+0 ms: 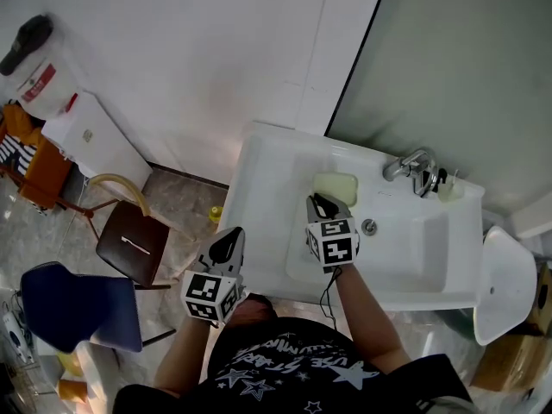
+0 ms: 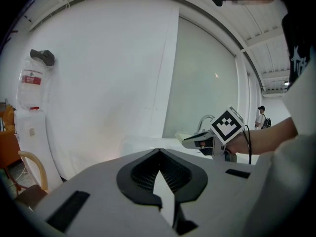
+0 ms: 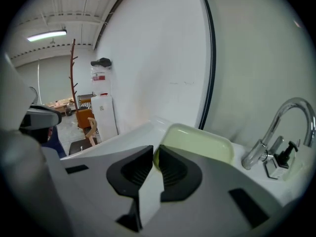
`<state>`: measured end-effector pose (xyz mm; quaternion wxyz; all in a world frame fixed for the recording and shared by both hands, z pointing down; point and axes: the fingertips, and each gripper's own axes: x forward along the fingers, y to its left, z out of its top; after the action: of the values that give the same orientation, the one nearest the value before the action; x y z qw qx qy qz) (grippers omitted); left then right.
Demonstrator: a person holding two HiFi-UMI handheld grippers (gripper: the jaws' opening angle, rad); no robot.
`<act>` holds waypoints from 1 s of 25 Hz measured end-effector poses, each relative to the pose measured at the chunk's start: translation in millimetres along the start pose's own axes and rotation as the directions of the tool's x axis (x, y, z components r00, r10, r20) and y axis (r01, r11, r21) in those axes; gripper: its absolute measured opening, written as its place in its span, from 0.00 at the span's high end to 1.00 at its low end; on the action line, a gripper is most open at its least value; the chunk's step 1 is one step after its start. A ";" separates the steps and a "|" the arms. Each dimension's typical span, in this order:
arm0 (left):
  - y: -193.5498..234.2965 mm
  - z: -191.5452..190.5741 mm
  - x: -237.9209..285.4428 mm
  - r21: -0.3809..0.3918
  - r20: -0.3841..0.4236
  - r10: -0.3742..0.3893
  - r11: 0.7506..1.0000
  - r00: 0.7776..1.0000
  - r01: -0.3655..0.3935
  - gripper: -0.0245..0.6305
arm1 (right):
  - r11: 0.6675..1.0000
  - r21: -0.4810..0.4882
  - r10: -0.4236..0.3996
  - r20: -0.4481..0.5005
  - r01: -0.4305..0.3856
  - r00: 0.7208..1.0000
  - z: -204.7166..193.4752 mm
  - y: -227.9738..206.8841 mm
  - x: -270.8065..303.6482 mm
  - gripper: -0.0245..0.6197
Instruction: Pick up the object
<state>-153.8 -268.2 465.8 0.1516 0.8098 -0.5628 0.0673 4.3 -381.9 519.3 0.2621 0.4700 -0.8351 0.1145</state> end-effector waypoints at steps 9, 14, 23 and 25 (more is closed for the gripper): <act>-70.7 -13.8 -41.5 0.029 0.018 0.004 1.000 1.000 -0.005 0.94 | 1.000 0.008 0.012 0.036 -0.013 0.999 -38.2 -10.4 -84.7 0.90; -106.5 -31.3 -71.8 0.048 0.022 0.015 0.999 1.000 -0.016 0.94 | 1.000 0.011 0.028 0.061 -0.029 0.998 -61.1 -6.9 -131.3 0.90; -184.5 -58.5 -116.0 0.052 -0.001 -0.025 0.998 1.000 0.025 0.94 | 0.998 0.052 0.027 0.071 -0.030 0.997 -113.8 -11.0 -216.0 0.90; -199.3 -61.3 -123.5 0.063 -0.002 -0.036 0.997 0.999 0.036 0.94 | 0.998 0.064 0.020 0.078 -0.025 0.997 -123.3 -13.5 -231.7 0.90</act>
<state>-8.4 -74.6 455.3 0.1275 0.8240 -0.5459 0.0826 154.0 -167.2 495.4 0.2130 0.4726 -0.8458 0.1262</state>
